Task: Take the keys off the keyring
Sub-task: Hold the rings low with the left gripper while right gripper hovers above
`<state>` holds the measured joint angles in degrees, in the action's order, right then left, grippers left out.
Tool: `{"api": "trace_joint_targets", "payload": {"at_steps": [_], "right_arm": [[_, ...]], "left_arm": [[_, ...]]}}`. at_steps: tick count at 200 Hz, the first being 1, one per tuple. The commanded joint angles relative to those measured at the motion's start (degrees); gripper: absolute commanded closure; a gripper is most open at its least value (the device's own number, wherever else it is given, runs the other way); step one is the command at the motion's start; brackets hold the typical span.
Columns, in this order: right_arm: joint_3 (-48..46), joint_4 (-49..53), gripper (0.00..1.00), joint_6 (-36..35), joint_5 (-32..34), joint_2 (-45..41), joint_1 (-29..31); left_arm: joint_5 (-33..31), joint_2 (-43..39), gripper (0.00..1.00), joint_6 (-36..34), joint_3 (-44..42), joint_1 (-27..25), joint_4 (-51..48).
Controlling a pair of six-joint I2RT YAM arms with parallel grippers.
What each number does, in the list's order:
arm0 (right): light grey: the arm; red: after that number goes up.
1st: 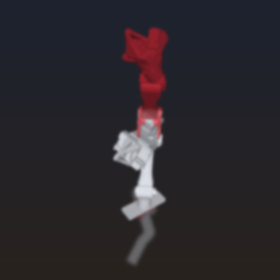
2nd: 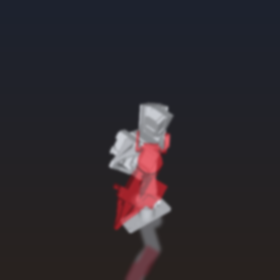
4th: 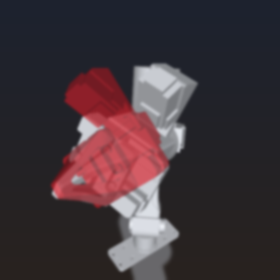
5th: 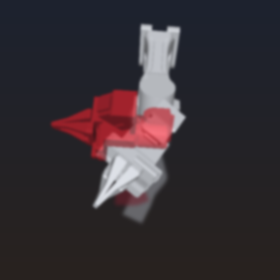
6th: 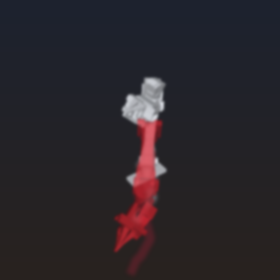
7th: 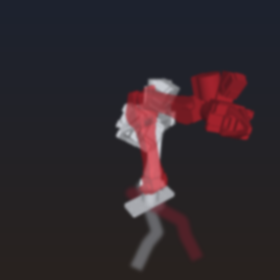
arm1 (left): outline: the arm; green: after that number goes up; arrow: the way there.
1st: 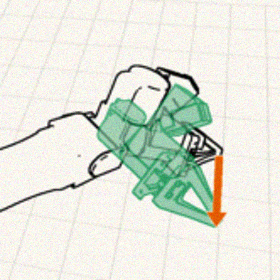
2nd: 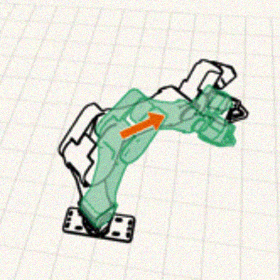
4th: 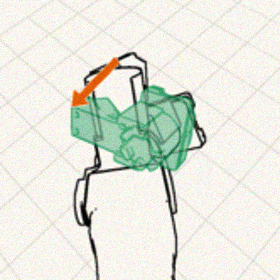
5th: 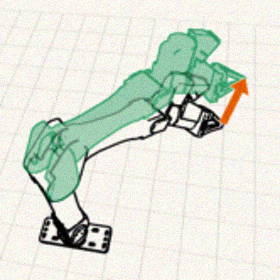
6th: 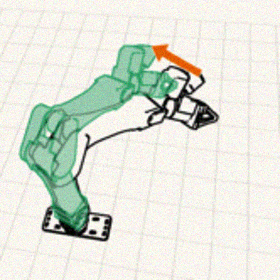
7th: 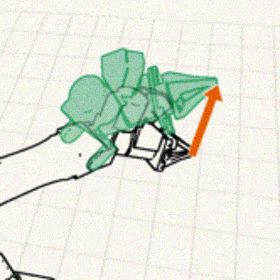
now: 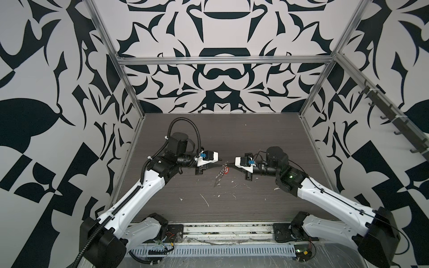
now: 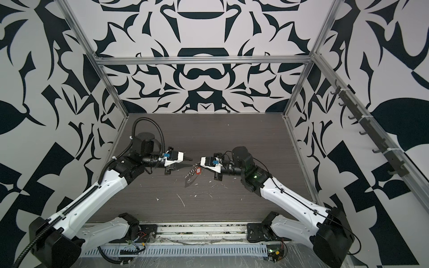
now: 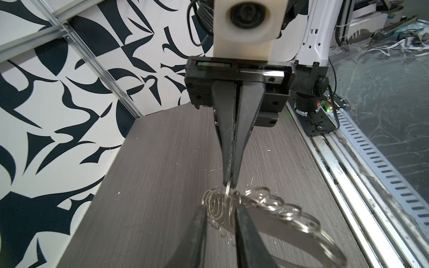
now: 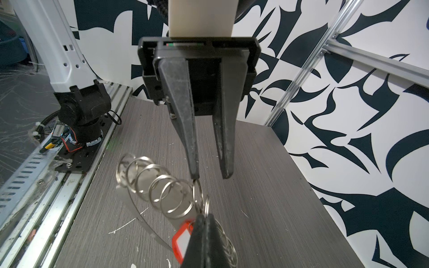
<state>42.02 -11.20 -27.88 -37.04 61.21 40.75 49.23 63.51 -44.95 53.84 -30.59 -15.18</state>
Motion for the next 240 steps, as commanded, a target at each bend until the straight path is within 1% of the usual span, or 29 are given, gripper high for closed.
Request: {"api": "trace_joint_targets", "payload": {"at_steps": [1,30,100,126,149,171,223,240], "right_arm": [[2.72,-4.0,1.0,-0.87,-0.93,-0.39,0.55],[2.72,-4.5,1.0,-1.11,-0.84,-0.21,0.56],[2.72,-4.51,1.0,-1.48,-0.94,-0.74,1.0],[2.28,-3.75,1.0,-2.32,-0.51,-1.07,1.06],[2.27,-3.57,1.0,-2.57,-0.4,-1.09,1.07],[2.27,-3.75,1.0,-2.52,-0.4,-0.93,1.0],[2.52,-3.65,1.0,-2.62,-0.32,-0.91,1.0],[2.79,-3.83,1.0,-2.42,-0.32,-0.75,1.02]], "left_arm": [[0.16,0.57,0.77,0.05,0.56,-0.61,0.19],[-0.01,0.82,0.8,-0.01,0.64,-1.18,0.2],[-2.9,1.36,0.8,-0.14,0.51,-1.6,0.13],[-5.05,0.27,0.81,1.51,0.46,-1.25,2.92],[-4.85,-0.14,0.81,1.49,1.77,-0.46,3.49],[-4.89,-0.54,0.81,2.02,1.2,-0.17,4.39],[-5.2,-2.08,0.77,4.08,-0.47,0.09,6.97],[-3.52,-1.62,0.75,3.92,-0.16,0.09,6.34]]}}
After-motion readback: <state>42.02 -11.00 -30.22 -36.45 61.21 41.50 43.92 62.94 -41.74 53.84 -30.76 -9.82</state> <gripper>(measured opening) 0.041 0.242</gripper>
